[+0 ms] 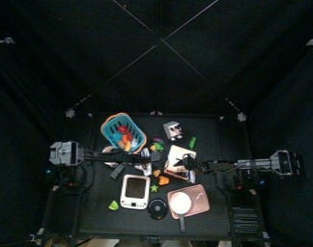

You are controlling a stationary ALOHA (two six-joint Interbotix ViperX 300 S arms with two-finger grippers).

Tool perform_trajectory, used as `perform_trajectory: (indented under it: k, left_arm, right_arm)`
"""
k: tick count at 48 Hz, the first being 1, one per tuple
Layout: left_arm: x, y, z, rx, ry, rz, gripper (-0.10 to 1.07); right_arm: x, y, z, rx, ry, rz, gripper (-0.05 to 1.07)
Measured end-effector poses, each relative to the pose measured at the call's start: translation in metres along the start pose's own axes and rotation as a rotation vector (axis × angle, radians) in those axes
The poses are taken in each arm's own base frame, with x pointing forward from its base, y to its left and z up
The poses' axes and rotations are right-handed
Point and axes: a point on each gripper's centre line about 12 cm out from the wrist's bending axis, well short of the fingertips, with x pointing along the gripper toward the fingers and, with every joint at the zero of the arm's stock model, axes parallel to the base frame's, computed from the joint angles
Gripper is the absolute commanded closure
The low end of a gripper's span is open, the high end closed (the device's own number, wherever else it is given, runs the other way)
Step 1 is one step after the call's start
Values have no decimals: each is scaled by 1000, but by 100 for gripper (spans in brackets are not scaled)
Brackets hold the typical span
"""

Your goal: Place corn top above stove

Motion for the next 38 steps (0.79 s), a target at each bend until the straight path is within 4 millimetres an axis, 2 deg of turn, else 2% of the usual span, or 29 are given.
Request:
perform_trajectory:
  k: [9, 25, 38]
  left_arm:
    - [-2, -1, 2, 1, -9, -1, 8]
    - [-18, 0, 20, 0, -94, 1, 8]
    - [-29, 0, 18, 1, -103, 0, 8]
  right_arm:
    - [0, 0, -1, 0, 2, 0, 22]
    - [0, 0, 0, -2, 1, -1, 22]
    - [0, 0, -1, -1, 3, -1, 22]
